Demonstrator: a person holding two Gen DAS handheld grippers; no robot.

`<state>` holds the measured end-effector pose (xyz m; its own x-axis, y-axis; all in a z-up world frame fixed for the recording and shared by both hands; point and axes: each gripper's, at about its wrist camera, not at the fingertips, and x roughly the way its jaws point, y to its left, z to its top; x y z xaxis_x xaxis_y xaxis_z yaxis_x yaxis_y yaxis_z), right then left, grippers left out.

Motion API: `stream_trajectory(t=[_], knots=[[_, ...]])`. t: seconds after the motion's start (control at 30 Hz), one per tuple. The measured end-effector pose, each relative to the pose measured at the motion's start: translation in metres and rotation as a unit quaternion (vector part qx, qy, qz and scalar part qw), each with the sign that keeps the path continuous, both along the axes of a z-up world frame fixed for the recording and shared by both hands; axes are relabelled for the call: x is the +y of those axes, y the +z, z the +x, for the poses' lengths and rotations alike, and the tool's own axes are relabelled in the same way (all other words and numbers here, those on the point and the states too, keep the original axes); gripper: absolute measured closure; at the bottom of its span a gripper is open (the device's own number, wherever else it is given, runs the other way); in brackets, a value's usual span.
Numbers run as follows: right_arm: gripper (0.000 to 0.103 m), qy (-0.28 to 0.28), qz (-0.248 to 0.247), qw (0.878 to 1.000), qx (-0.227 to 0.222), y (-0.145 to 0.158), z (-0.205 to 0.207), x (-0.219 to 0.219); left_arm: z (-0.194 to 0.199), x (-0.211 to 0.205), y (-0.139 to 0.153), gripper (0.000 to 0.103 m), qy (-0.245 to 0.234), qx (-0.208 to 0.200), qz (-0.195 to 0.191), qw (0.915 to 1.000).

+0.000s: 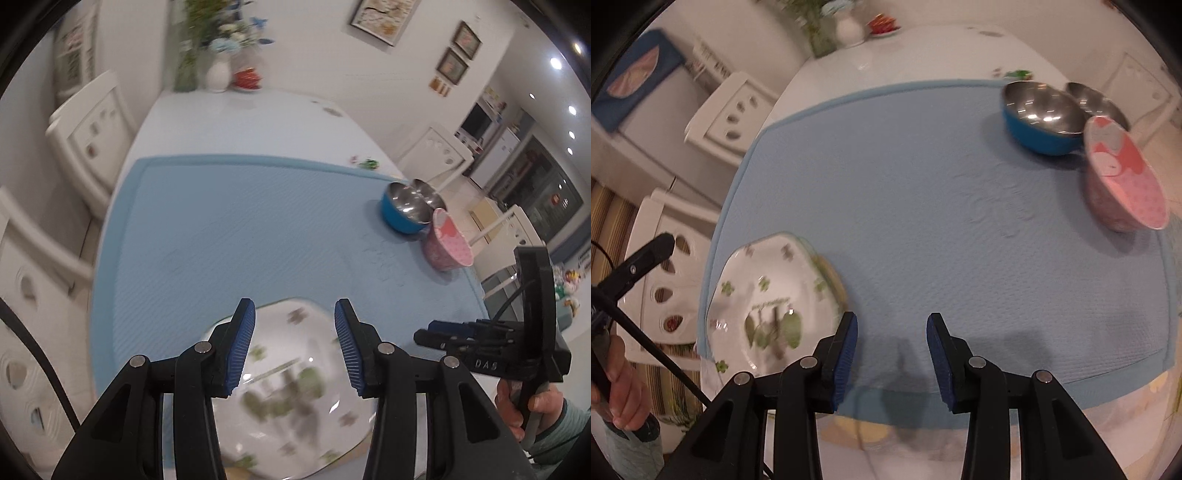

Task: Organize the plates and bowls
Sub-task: 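Move the right tool toward the pink cartoon-face bowl, then grasp the rim of the pink cartoon-face bowl with the right tool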

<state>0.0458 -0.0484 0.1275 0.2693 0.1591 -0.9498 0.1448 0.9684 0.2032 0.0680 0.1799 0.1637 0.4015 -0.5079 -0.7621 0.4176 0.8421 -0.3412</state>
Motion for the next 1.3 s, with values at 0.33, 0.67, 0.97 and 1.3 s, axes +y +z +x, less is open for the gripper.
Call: stream_trajectory(t=[0.33,0.67,0.97,1.3], knots=[[0.05,-0.04,-0.052,0.997,-0.028,0.033,-0.005,-0.158,-0.006,-0.155,0.012,0.028,-0.046,0.0,0.006,0.9989],[0.05,-0.044,-0.082,0.995,-0.032,0.033,0.015,-0.266,0.015,-0.282,-0.029,0.028,-0.03,0.075,-0.073,0.994],[0.05,-0.036,-0.064,0.997,-0.007,-0.012,0.053,-0.309,0.034,-0.337,-0.065,0.032,-0.019,0.104,-0.032,0.9939],[0.05,-0.011,-0.047,0.999,0.0,-0.046,0.086,-0.318,0.052,-0.357,-0.092,0.059,-0.022,0.129,-0.012,0.9913]])
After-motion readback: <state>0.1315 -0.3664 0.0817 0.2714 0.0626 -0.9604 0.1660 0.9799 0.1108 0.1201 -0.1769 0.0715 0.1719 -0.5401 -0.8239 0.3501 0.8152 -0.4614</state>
